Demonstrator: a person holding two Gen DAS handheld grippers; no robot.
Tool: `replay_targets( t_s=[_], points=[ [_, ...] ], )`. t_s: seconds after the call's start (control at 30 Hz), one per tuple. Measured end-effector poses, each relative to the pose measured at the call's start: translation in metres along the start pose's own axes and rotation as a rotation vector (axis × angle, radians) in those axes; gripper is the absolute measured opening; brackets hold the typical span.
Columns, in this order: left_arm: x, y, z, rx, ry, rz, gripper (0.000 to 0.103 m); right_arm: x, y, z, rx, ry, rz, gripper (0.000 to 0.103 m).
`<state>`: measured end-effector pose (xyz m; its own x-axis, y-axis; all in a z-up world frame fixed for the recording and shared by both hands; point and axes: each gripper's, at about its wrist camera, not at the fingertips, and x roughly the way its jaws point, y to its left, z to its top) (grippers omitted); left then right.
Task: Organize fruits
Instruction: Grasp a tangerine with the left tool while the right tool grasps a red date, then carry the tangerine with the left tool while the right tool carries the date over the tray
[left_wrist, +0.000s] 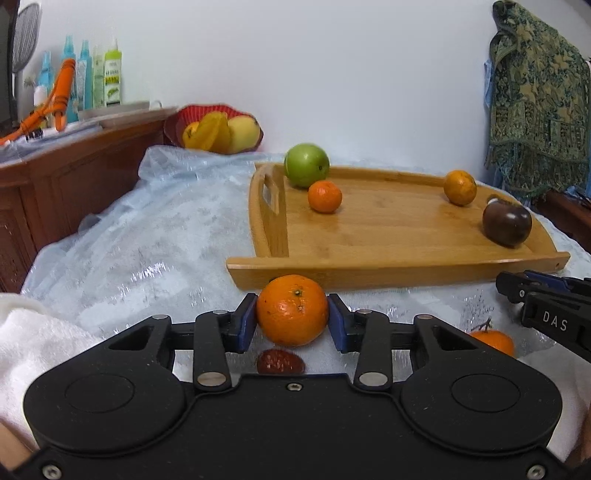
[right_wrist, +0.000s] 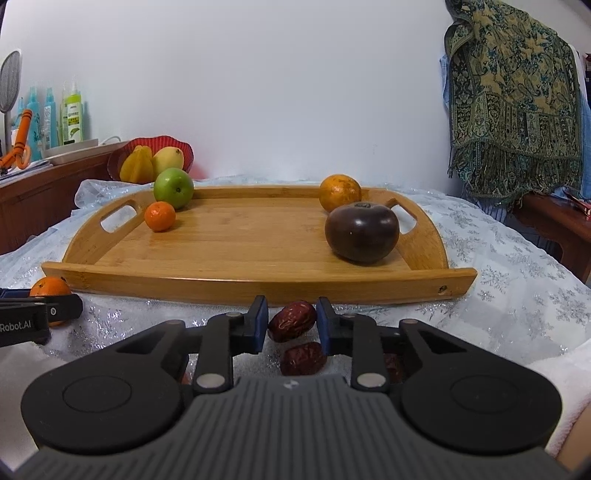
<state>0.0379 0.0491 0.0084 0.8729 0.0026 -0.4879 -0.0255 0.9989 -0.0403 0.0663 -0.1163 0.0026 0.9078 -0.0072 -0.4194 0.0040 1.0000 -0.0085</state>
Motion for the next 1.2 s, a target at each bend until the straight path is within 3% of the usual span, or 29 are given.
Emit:
replay_targets(
  t_s=[0.33, 0.67, 0.9, 1.1, 1.2],
  points=[
    [-0.001, -0.008, 0.031, 0.002, -0.058, -0.051, 0.038, -0.004, 0.001, 0.027, -0.026, -0.066, 0.065, 0.032],
    [0.032, -0.01, 0.067, -0.021, -0.021, -0.099, 0.038, 0.027, -0.023, 0.083, -0.013, -0.118, 0.084, 0.032],
    [0.066, -0.013, 0.079, -0.034, 0.038, -0.11, 0.038, 0.077, -0.058, 0.114, 0.068, 0.026, 0.026, 0.032],
    [0.096, -0.015, 0.082, -0.065, 0.121, -0.13, 0.038, 0.119, -0.09, 0.124, 0.197, 0.187, 0.018, 0.032],
    [0.105, -0.02, 0.083, -0.053, 0.127, -0.123, 0.038, 0.134, -0.1, 0.126, 0.24, 0.244, 0.027, 0.032]
  ],
)
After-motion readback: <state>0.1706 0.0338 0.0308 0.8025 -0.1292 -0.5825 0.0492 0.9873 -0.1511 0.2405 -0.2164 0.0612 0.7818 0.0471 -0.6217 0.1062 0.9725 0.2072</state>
